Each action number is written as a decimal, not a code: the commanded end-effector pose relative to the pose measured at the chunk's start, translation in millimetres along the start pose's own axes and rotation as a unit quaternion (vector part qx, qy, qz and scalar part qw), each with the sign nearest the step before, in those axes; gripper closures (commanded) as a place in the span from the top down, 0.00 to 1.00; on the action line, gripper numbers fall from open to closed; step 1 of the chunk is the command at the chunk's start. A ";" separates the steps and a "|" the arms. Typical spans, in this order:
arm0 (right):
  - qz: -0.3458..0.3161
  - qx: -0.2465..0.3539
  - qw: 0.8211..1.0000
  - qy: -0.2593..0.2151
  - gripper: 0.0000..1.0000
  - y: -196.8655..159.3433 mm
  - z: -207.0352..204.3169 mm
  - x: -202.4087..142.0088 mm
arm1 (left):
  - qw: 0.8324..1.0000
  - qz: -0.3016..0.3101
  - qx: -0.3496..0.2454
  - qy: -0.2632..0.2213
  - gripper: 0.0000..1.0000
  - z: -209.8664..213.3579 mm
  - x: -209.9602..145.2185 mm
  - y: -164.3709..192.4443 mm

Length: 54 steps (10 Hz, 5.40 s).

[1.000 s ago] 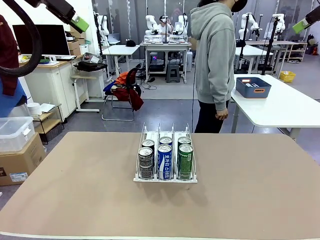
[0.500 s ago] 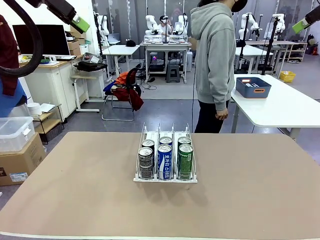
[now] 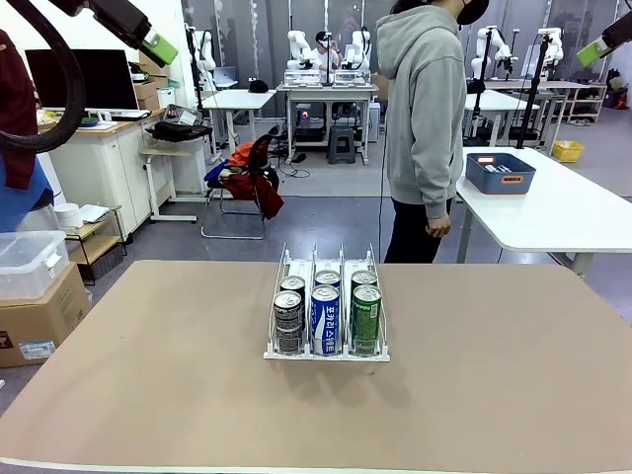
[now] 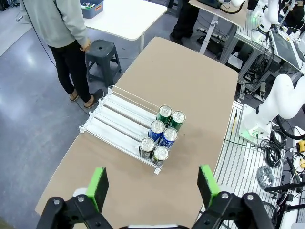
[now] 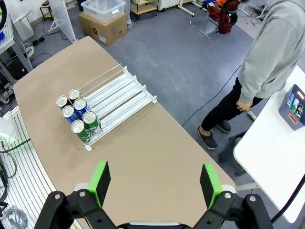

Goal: Fill the beverage cans into the dispenser.
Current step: Pick up the Ionic drink handed by the human.

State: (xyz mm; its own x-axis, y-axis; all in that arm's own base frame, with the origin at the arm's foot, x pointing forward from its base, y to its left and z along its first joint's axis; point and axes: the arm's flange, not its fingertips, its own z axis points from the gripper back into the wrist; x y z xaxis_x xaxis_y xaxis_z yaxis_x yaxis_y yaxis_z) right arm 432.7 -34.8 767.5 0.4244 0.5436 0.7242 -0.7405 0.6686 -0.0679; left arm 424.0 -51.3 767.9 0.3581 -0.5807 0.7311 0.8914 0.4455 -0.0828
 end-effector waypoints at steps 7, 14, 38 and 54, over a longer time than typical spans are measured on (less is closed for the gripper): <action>-0.001 0.000 1.000 0.000 1.00 -0.5 0.7 -1.0 | 1.000 0.004 0.001 0.000 1.00 1.4 -0.9 -0.3; -0.001 0.000 1.000 0.000 1.00 -0.5 0.7 -1.0 | 1.000 0.004 0.001 0.000 1.00 1.4 -0.9 -0.3; -0.001 0.000 1.000 0.000 1.00 -0.5 0.7 -1.0 | 1.000 0.004 0.001 0.000 1.00 1.4 -0.9 -0.3; -0.001 0.000 1.000 0.000 1.00 -0.5 0.7 -1.0 | 1.000 0.004 0.001 0.000 1.00 1.4 -0.9 -0.3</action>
State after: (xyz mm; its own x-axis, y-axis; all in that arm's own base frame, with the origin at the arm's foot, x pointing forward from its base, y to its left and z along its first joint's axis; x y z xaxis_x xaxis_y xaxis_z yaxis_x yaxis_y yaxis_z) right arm 432.7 -34.8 767.5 0.4244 0.5436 0.7242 -0.7405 0.6686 -0.0679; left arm 424.1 -51.0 767.9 0.3585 -0.5804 0.7311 0.8911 0.4462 -0.0828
